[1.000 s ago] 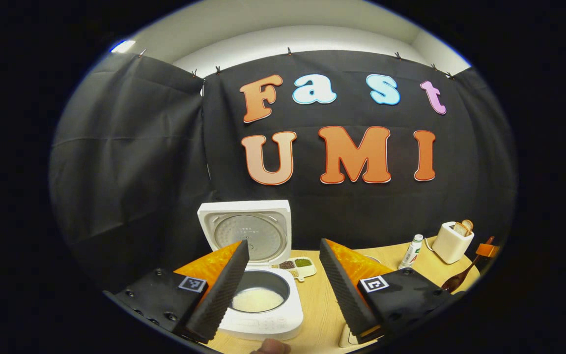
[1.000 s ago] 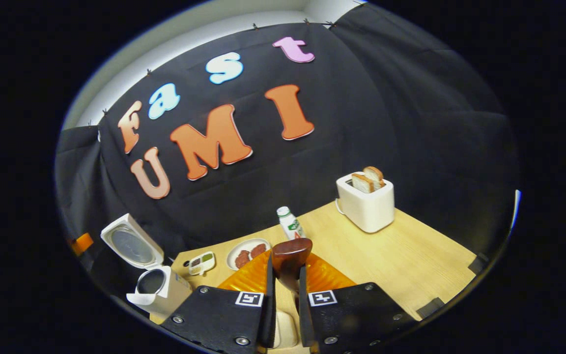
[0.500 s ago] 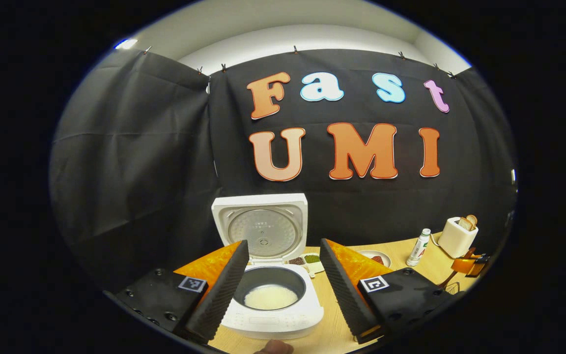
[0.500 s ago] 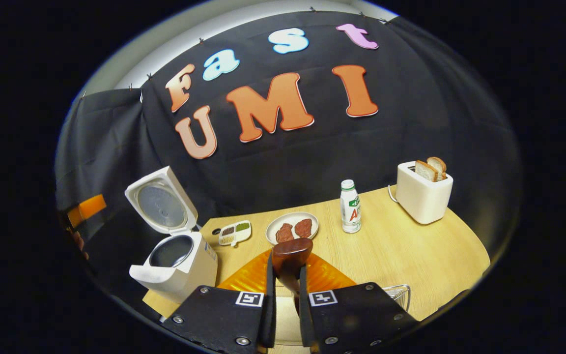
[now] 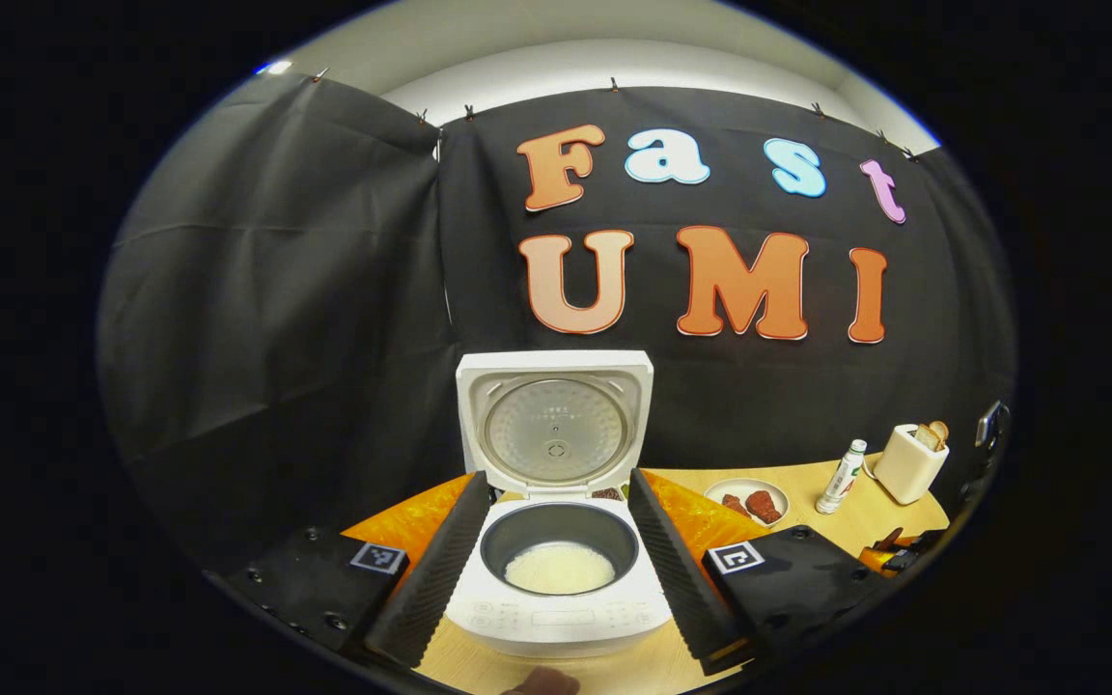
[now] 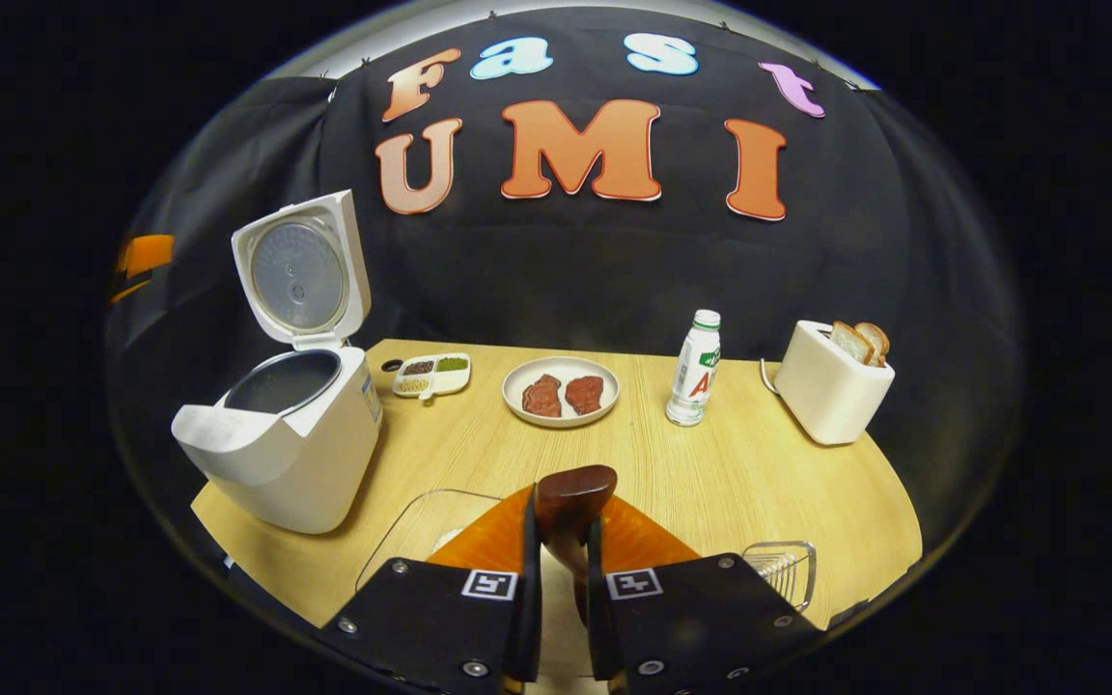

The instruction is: Close the left gripper, press the button to open the rice cooker; take a wooden spoon from the chopstick holder with the right hand, scoop a spoonful of rice and pour it into the rice cooker, then put the wooden spoon back into the chopstick holder.

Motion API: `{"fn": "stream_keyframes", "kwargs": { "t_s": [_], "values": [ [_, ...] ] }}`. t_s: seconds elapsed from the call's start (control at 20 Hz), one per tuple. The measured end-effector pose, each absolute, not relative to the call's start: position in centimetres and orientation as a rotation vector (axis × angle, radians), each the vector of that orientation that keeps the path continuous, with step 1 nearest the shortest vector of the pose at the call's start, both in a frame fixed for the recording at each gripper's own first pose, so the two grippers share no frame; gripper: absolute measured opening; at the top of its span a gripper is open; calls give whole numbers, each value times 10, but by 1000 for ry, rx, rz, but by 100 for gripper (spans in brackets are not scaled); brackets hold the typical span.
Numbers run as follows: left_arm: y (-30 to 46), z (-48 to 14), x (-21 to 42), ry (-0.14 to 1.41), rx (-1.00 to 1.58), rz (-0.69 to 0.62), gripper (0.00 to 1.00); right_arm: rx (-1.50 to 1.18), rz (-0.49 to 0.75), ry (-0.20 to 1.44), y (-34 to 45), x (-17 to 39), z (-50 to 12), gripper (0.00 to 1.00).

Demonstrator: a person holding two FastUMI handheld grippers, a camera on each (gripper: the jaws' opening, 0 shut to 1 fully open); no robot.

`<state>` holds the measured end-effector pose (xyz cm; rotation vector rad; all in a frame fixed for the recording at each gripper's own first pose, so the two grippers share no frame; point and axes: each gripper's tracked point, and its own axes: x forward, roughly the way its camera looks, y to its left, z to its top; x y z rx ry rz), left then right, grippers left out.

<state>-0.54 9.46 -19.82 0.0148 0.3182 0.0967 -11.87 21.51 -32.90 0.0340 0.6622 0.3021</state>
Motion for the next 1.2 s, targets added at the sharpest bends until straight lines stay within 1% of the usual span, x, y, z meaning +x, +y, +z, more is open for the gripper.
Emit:
{"fn": "stream_keyframes", "kwargs": {
  "t_s": [0.15, 0.2, 0.25, 0.65, 0.9, 1.0, 1.2],
  "values": [
    [102, -211, -3, 342, -14, 92, 98, 45, 253, 662, 213, -121, -328, 19],
    [105, -217, -2, 353, -26, 91, 97, 42, 244, 664, 212, -125, -327, 24],
    [106, -221, -1, 361, -38, 91, 97, 37, 243, 667, 211, -129, -327, 19],
    [102, -231, 6, 369, -77, 83, 97, 55, 243, 726, 208, -158, -331, 19],
    [102, -236, 1, 371, -80, 88, 97, 257, 237, 853, 232, -159, -342, 20],
    [110, -236, -3, 371, -77, 107, 98, 387, 219, 919, 239, -159, -346, 20],
    [125, -237, -10, 372, -83, 148, 98, 543, 168, 998, 240, -158, -347, 20]
  ]
}}
